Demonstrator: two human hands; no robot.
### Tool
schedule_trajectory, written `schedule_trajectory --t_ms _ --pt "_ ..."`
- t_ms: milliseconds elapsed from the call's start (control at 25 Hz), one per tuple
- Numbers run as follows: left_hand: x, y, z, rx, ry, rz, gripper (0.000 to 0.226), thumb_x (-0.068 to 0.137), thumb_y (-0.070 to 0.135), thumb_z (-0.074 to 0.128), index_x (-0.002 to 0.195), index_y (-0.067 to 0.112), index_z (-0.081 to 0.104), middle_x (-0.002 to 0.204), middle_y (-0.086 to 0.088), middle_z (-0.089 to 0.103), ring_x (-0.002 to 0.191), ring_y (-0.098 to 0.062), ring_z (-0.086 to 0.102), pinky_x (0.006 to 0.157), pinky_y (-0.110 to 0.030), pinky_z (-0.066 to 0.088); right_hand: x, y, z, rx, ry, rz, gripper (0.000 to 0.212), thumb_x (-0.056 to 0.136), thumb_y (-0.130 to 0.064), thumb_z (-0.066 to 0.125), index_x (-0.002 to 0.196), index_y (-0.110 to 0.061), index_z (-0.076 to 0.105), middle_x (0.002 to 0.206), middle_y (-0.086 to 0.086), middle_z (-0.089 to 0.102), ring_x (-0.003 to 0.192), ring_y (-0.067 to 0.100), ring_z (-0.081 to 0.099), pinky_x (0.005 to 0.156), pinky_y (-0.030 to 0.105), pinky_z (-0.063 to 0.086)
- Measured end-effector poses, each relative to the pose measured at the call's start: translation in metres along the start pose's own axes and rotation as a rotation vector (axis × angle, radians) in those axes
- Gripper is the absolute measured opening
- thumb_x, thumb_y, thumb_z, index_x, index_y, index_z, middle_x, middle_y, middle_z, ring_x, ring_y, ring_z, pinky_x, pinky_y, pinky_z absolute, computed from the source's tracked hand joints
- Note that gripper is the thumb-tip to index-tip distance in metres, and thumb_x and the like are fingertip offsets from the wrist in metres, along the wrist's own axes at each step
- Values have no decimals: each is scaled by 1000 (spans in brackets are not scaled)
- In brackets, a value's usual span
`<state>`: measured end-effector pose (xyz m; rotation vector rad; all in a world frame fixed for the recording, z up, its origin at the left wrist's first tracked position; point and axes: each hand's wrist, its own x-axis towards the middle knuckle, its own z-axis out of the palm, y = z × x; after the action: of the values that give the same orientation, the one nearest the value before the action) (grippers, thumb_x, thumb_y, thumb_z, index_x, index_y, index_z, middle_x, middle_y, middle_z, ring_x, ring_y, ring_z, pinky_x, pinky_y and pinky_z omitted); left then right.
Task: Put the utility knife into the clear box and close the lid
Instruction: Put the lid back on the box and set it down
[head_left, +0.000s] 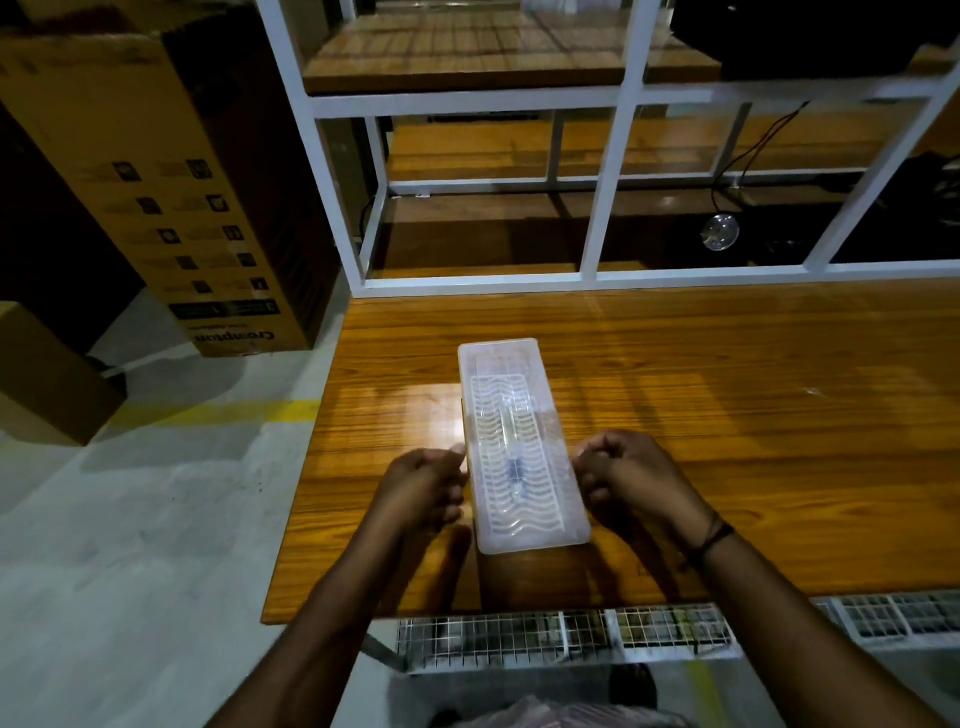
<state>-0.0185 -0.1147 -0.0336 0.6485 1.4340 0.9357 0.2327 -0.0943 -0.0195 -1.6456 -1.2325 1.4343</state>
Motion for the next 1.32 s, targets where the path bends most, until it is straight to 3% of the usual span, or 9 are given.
schedule_trajectory --t_ms 120,280,400,680,760,840,1040,1160,1320 --pt "35 30 10 27 117 98 31 95 36 70 95 6 63 89 -13 67 75 -29 65 65 -40 54 46 -25 10 68 70 -17 11 88 -20 69 85 -11 75 74 9 69 63 20 62 56 29 51" --pt "78 61 21 120 198 123 33 95 43 66 91 10 66 87 -12 69 76 -32 66 69 -45 58 109 -51 22 89 100 -33 48 70 -48 72 87 -3 75 83 12 76 72 27 71 65 42 60" --pt "98 75 29 219 273 110 37 94 44 65 81 10 68 79 -16 69 66 -32 65 57 -37 55 146 -60 28 103 128 -2 41 71 -44 74 84 -6 77 91 9 80 85 30 76 81 50 61" --pt "120 81 31 211 313 115 32 96 37 66 84 7 68 80 -12 69 61 -24 63 51 -29 51 175 -58 32 119 160 42 29 66 -35 74 63 -6 73 74 11 76 70 31 72 62 45 56" --pt "121 85 31 223 288 127 33 95 39 66 78 10 67 77 -10 68 59 -21 62 45 -23 48 190 -51 32 106 145 50 34 62 -36 75 70 -3 76 83 14 79 79 35 75 68 54 60" --pt "124 86 30 243 259 142 32 94 40 68 76 13 69 83 -12 73 65 -26 66 54 -28 53 209 -41 30 121 125 39 38 60 -36 76 77 -2 77 92 18 79 87 36 75 78 61 59" --pt "128 89 34 285 249 132 34 95 38 67 86 6 75 90 -17 77 73 -33 70 74 -43 61 165 -69 41 212 109 62 12 88 -9 67 80 -1 71 92 20 74 77 30 67 70 40 55" --pt "134 89 35 274 210 112 39 98 36 63 96 -1 74 90 -15 75 67 -29 68 65 -37 58 158 -72 43 281 93 83 13 94 -5 61 83 -1 66 84 14 67 68 24 63 60 35 51" --pt "129 91 40 194 143 60 36 103 28 55 74 8 61 68 -9 59 57 -24 55 55 -30 43 157 -71 43 325 92 79 15 97 -6 60 97 7 67 88 16 67 68 23 63 57 34 51"
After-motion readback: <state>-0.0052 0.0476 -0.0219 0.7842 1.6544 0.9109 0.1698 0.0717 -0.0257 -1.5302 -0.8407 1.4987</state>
